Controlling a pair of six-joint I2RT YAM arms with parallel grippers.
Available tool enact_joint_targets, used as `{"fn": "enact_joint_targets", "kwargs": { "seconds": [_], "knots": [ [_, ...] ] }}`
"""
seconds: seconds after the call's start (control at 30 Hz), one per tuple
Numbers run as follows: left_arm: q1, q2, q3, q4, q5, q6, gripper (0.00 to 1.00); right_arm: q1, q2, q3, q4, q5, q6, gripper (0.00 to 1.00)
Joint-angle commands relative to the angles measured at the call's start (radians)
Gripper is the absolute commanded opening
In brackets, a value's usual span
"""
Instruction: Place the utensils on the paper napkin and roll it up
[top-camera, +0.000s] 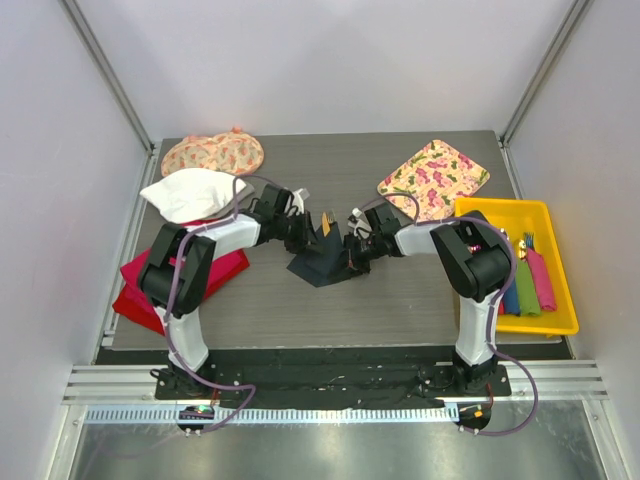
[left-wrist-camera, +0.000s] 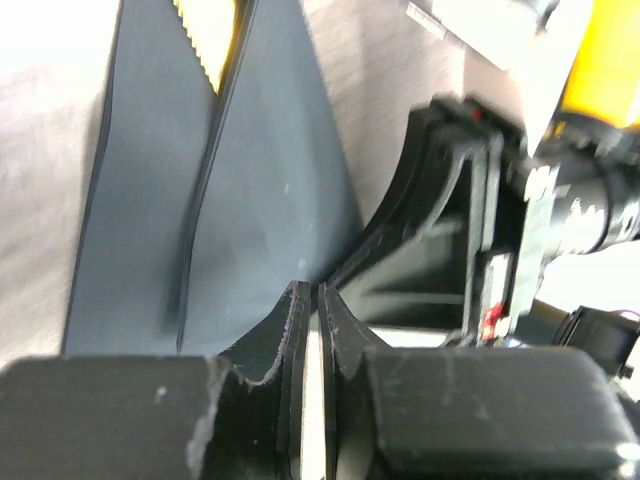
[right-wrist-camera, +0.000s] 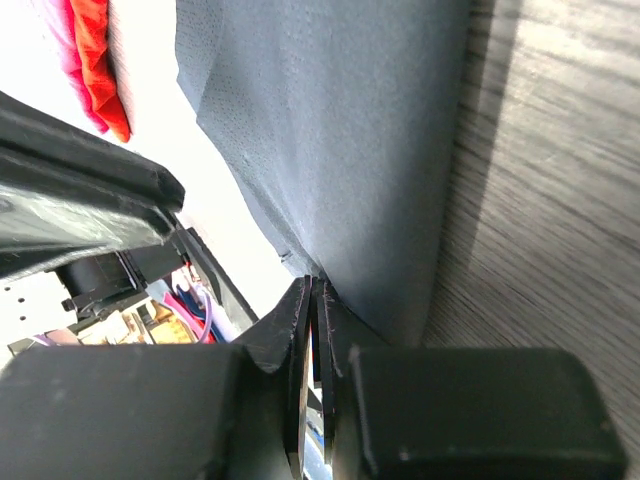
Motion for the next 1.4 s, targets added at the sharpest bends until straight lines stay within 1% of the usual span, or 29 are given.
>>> {"fn": "enact_joint_targets", "kwargs": {
  "seconds": [0.0, 0.2, 0.27, 0.4, 0.6, 0.73, 1.0, 1.2, 1.37],
  "knots": [
    [-0.005, 0.061, 0.056, 0.075, -0.003, -0.051, 0.12, 0.014, 0.034, -0.013, -0.032, 0.065, 0.001, 0.12],
    [-0.005, 0.144, 0.08, 0.071, -0.032, -0.024, 0.1, 0.021, 0.017, -0.013, -0.02, 0.064, 0.003, 0.12],
    [-0.004, 0.161, 0.09, 0.042, -0.054, -0.015, 0.09, 0.025, 0.012, -0.01, -0.018, 0.053, 0.003, 0.13],
    [0.001, 0.176, 0.097, -0.036, -0.088, 0.051, 0.06, 0.022, -0.061, 0.016, -0.027, 0.052, -0.014, 0.16],
    [0.002, 0.176, 0.094, -0.061, -0.089, 0.074, 0.04, 0.02, -0.127, 0.096, -0.055, 0.168, -0.052, 0.17],
    [0.002, 0.175, 0.1, -0.063, -0.085, 0.079, 0.04, 0.021, -0.108, 0.133, -0.079, 0.226, -0.071, 0.15],
    [0.002, 0.172, 0.1, -0.064, -0.086, 0.079, 0.04, 0.025, -0.028, 0.148, -0.115, 0.276, -0.101, 0.11],
    [0.004, 0.179, 0.103, -0.061, -0.082, 0.068, 0.04, 0.04, 0.006, 0.124, -0.133, 0.308, -0.146, 0.11],
    [0.004, 0.176, 0.1, -0.063, -0.083, 0.068, 0.04, 0.041, 0.009, 0.136, -0.173, 0.381, -0.166, 0.11]
  ]
}}
